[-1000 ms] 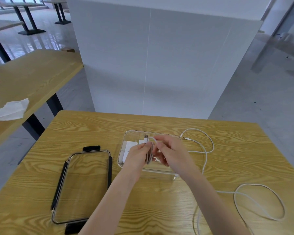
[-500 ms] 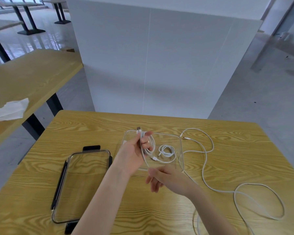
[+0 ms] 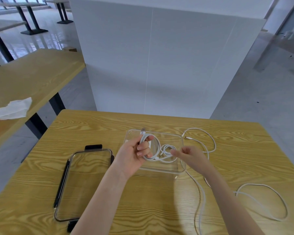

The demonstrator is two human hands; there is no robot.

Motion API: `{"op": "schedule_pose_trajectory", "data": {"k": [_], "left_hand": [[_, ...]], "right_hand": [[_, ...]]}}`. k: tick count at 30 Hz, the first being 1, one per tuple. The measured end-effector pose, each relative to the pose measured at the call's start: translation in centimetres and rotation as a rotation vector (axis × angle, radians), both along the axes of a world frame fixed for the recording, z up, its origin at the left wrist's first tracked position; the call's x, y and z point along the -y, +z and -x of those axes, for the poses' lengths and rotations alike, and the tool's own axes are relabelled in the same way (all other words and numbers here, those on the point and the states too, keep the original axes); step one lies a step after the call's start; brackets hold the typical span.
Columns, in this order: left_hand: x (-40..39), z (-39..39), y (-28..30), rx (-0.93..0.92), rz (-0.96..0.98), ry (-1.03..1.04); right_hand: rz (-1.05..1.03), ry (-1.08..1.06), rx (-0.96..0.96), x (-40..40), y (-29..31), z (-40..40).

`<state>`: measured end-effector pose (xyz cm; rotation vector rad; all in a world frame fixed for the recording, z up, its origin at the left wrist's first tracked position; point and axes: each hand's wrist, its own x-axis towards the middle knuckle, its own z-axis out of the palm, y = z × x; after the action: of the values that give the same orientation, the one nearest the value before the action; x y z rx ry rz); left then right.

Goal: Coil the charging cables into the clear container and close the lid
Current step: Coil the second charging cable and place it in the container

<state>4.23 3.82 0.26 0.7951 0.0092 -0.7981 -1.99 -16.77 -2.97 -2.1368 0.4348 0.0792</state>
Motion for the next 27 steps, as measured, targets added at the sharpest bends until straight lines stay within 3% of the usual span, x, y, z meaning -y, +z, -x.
{"op": "schedule_pose_trajectory", "data": {"k": [6, 10, 17, 22, 27], "left_hand": [[0.2, 0.6, -0.5, 0.098, -0.165, -0.119], [-0.1, 0.6, -1.0, 0.169, -0.325, -0.167], [0.4, 0.9, -1.9, 0.188, -0.448, -0.198], [1.2, 1.1, -2.0, 0.197, -0.492, -0.19], [2.1, 1.5, -2.5, 0.3, -0.557, -0.132]], "right_hand": [[0.21, 0.066, -0.072, 0.7, 1.4, -1.9], [-0.104, 0.007, -0.054, 1.2, 2.0, -1.9], [-0.688, -0.205, 0.155, -0.1, 3.4, -1.8], [-0.702, -0.208, 0.296, -2.2, 4.4, -2.0], [-0.586, -0.123, 0.361, -4.8, 4.7, -1.8]]}}
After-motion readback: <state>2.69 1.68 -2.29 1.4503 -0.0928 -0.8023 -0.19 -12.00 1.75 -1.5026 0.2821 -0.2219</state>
